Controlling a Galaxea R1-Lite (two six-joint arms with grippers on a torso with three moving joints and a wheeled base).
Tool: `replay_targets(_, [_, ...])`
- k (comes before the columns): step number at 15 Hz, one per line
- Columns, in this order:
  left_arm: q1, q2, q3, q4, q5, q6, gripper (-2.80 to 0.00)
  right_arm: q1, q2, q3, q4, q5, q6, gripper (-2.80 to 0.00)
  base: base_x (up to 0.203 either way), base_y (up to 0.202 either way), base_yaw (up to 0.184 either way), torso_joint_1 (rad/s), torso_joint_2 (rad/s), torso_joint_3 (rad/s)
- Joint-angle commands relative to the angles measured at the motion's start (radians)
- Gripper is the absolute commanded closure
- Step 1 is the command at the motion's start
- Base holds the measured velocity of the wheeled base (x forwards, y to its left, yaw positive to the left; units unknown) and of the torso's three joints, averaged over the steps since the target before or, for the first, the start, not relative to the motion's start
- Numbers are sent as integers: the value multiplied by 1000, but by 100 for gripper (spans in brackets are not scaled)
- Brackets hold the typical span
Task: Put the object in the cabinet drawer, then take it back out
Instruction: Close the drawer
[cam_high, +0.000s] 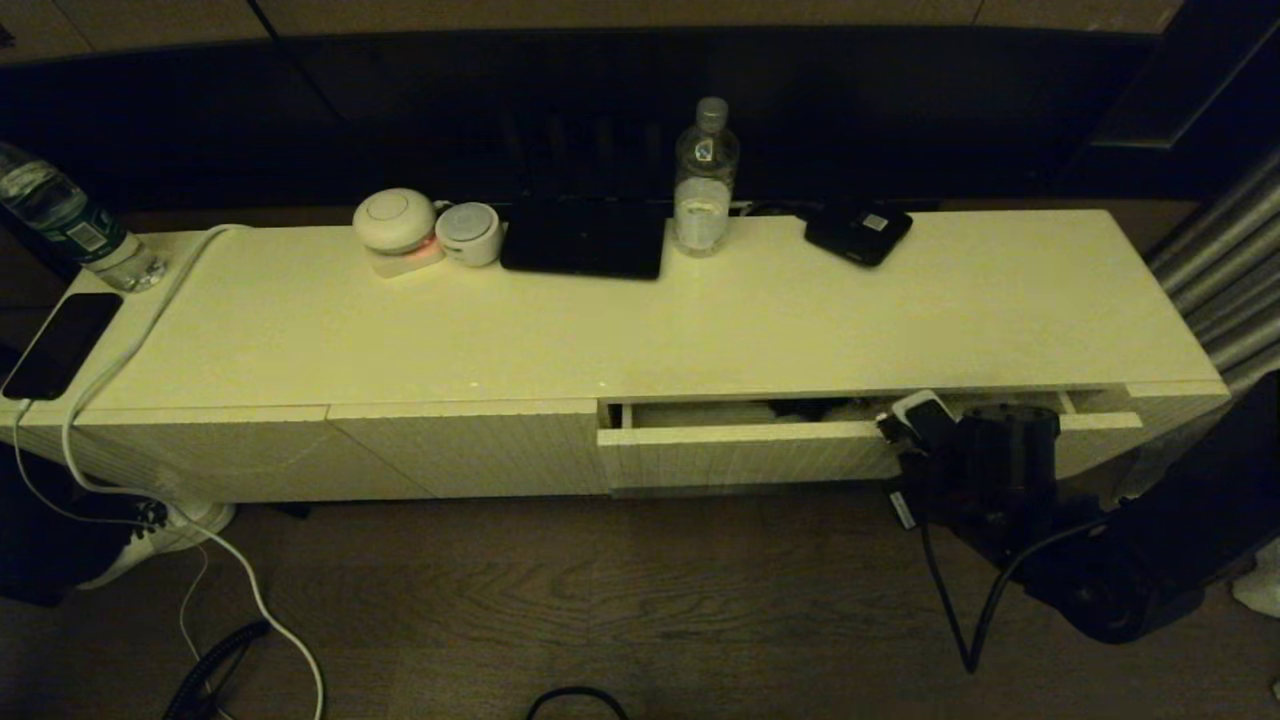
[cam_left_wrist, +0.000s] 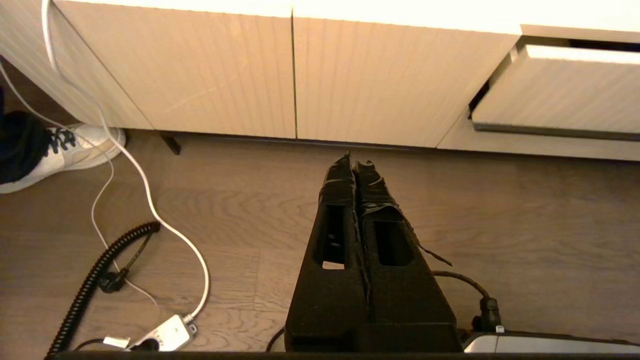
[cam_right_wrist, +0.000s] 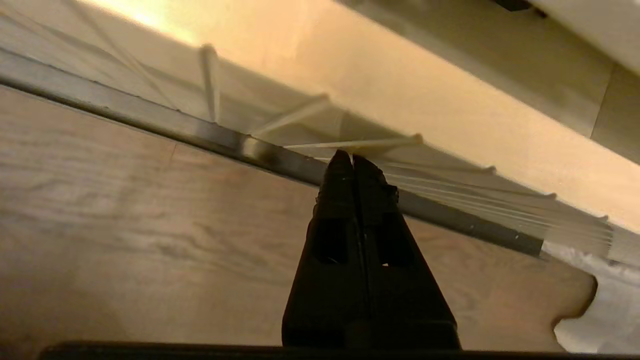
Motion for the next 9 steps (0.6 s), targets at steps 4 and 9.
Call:
replay_targets(4, [0, -2, 0, 0, 0, -1, 0, 1, 41, -38, 0, -1, 40, 0, 0, 0, 0, 0, 0, 0])
replay_targets(9, [0, -2, 0, 0, 0, -1, 0, 0, 63, -73, -46, -6, 44, 0, 0, 0, 0, 0, 0, 0])
